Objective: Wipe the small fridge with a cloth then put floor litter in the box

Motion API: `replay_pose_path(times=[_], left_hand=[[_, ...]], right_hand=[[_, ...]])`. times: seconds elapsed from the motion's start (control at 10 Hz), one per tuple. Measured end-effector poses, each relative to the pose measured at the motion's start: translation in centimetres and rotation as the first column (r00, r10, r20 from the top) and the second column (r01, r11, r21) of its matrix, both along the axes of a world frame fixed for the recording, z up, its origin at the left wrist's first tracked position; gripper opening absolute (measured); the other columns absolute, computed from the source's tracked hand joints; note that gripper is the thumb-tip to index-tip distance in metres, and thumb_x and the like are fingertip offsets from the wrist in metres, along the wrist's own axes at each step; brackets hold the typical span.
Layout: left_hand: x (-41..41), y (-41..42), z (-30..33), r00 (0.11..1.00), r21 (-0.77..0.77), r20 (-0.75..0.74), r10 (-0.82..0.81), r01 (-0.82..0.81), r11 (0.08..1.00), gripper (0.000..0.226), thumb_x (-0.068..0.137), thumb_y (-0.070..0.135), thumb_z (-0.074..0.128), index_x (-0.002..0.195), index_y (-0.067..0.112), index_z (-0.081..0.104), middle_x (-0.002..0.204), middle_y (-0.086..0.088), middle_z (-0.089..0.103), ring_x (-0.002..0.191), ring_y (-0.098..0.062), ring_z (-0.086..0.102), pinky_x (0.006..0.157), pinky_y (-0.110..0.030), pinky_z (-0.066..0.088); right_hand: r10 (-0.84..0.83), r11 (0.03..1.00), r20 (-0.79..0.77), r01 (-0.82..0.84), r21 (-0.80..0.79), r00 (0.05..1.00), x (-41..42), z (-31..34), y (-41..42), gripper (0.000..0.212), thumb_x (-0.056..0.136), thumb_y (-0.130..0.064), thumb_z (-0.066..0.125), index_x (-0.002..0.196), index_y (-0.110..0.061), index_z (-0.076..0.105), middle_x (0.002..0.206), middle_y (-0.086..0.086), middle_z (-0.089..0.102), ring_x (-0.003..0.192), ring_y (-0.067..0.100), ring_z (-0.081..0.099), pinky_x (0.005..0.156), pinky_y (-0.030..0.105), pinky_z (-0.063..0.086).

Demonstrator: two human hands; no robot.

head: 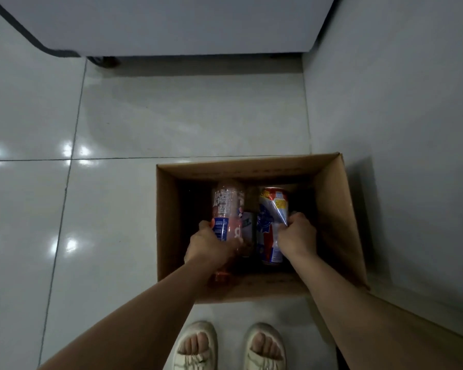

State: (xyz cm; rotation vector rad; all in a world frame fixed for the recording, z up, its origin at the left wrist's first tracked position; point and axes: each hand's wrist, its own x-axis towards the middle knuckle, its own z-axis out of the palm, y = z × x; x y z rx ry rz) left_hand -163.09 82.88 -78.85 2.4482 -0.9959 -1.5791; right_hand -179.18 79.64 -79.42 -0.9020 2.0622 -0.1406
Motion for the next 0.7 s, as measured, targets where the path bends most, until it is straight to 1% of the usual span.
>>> replay_pose_path(times=[0.1,0.2,0.3,0.4,0.5,0.6,0.7], left_hand=[[-0.3,-0.3,-3.0,0.999,0.017,0.053,-0.004,0.003,1.0,0.076,0.074,0.045,0.073,0.132,0.016,0.034,0.121,-0.009,0.055,0.099,-0.024,0.057,0.077,-0.034,0.05],[-0.5,-0.7,-5.1,0.995,0.017,0.096,-0.003,0.001,1.0,0.077,0.073,0.045,0.074,0.132,0.014,0.035,0.122,-0.012,0.055,0.107,-0.029,0.057,0.087,-0.041,0.051],[-0.8,-1.0,-5.9,0.996,0.052,0.092,-0.014,0.009,0.999,0.071,0.077,0.043,0.071,0.131,0.014,0.036,0.125,-0.013,0.054,0.109,-0.031,0.056,0.085,-0.039,0.05],[-1.2,-0.9,-5.2,0.993,0.073,0.076,-0.094,0.088,0.993,0.069,0.08,0.04,0.067,0.135,0.015,0.033,0.127,-0.013,0.053,0.112,-0.031,0.055,0.088,-0.037,0.047],[-1.0,-0.6,-2.8,0.98,0.049,0.079,-0.182,0.178,0.983,0.069,0.081,0.044,0.065,0.134,0.016,0.034,0.126,-0.012,0.053,0.112,-0.028,0.054,0.085,-0.034,0.045],[-0.3,-0.2,1.3,0.988,0.03,0.031,-0.15,0.15,0.988,0.071,0.079,0.046,0.066,0.135,0.015,0.034,0.125,-0.01,0.054,0.111,-0.026,0.054,0.085,-0.033,0.046],[0.5,0.6,6.4,0.994,0.011,0.015,-0.11,0.11,0.994,0.063,0.081,0.036,0.067,0.133,0.017,0.037,0.124,-0.007,0.054,0.108,-0.023,0.055,0.091,-0.037,0.049]], right_hand=[[0.032,0.999,-0.024,-0.032,0.009,0.999,-0.1,-2.4,-0.4,0.032,0.09,-0.016,0.058,0.12,-0.006,0.051,0.124,0.013,0.055,0.11,0.029,0.057,0.083,0.035,0.052],[0.041,0.998,-0.034,-0.04,0.039,0.999,0.2,-3.7,-0.7,0.032,0.091,-0.011,0.055,0.122,-0.005,0.049,0.125,0.014,0.054,0.113,0.03,0.056,0.083,0.033,0.049],[0.087,0.994,-0.043,-0.084,0.065,0.995,0.7,-4.0,-0.6,0.044,0.092,-0.011,0.053,0.135,-0.007,0.043,0.134,0.013,0.047,0.12,0.03,0.049,0.095,0.036,0.043],[0.058,0.996,-0.015,-0.057,0.067,0.998,0.6,-3.4,-0.1,0.047,0.093,-0.011,0.05,0.138,-0.01,0.038,0.136,0.013,0.045,0.122,0.031,0.047,0.099,0.036,0.041],[0.056,0.992,-0.003,-0.055,0.111,0.998,0.5,-1.1,0.6,0.042,0.095,-0.012,0.045,0.136,-0.009,0.04,0.134,0.015,0.049,0.12,0.03,0.05,0.099,0.036,0.041],[0.112,0.984,0.018,-0.114,0.135,0.994,0.7,3.0,1.4,0.052,0.093,-0.011,0.05,0.142,-0.016,0.031,0.131,0.012,0.052,0.117,0.03,0.053,0.089,0.034,0.046],[0.105,0.988,0.066,-0.111,0.106,0.992,1.3,8.5,2.7,0.051,0.093,-0.012,0.052,0.141,-0.017,0.034,0.127,0.008,0.055,0.109,0.023,0.057,0.077,0.024,0.044]])
